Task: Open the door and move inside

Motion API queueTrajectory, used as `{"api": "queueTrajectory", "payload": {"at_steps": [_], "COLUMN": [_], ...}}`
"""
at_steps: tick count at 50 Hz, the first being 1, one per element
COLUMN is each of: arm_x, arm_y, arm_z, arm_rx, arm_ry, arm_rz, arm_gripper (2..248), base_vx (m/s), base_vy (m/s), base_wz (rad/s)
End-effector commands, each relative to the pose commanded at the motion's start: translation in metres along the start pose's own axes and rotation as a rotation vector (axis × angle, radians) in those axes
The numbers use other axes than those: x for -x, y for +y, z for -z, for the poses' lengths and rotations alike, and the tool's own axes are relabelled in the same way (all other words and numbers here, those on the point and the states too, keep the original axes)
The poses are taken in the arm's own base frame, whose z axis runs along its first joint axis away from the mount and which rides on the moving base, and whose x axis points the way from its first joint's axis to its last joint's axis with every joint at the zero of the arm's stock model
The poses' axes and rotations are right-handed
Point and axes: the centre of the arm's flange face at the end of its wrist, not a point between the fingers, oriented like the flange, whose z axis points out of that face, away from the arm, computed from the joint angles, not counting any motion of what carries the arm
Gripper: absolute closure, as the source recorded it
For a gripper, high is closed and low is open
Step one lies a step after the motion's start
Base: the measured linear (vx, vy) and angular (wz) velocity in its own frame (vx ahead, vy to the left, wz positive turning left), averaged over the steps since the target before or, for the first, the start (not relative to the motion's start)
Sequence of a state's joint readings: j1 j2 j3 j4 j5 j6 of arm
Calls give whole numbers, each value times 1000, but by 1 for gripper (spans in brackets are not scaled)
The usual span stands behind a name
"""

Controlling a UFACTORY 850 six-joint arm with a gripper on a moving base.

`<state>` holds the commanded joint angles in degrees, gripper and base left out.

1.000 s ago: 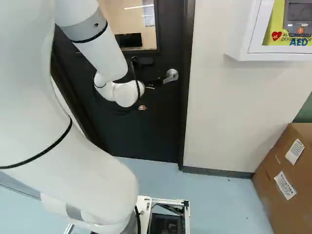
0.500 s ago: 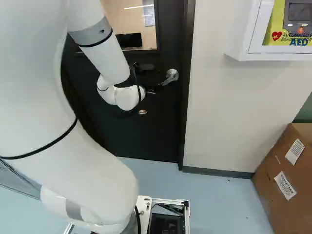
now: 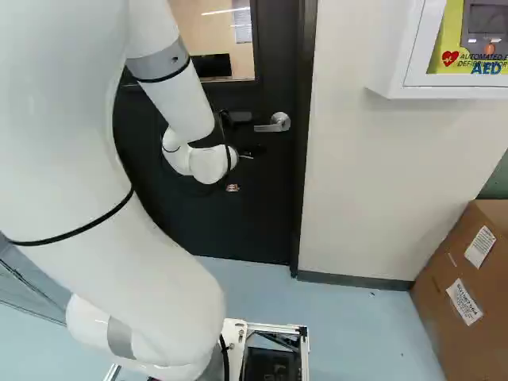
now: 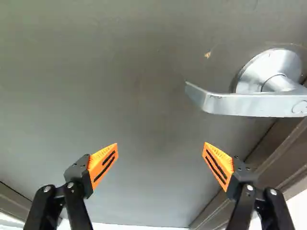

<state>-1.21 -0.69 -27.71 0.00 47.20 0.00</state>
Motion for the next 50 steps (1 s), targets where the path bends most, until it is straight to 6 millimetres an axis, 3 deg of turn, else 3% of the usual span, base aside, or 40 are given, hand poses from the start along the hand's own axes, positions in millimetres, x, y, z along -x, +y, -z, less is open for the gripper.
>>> {"api": "queueTrajectory", "payload": {"at_steps": [24, 50], "arm_x": [0, -24], "arm_y": [1, 1], "arm_z": [44, 55], "arm_rx": [1, 1], "arm_ry": [37, 104], "arm_rz": [0, 0], "arm_gripper": [3, 3], "base_vx": [0, 0], "base_vy": [0, 0], "base_wz": [0, 0]}}
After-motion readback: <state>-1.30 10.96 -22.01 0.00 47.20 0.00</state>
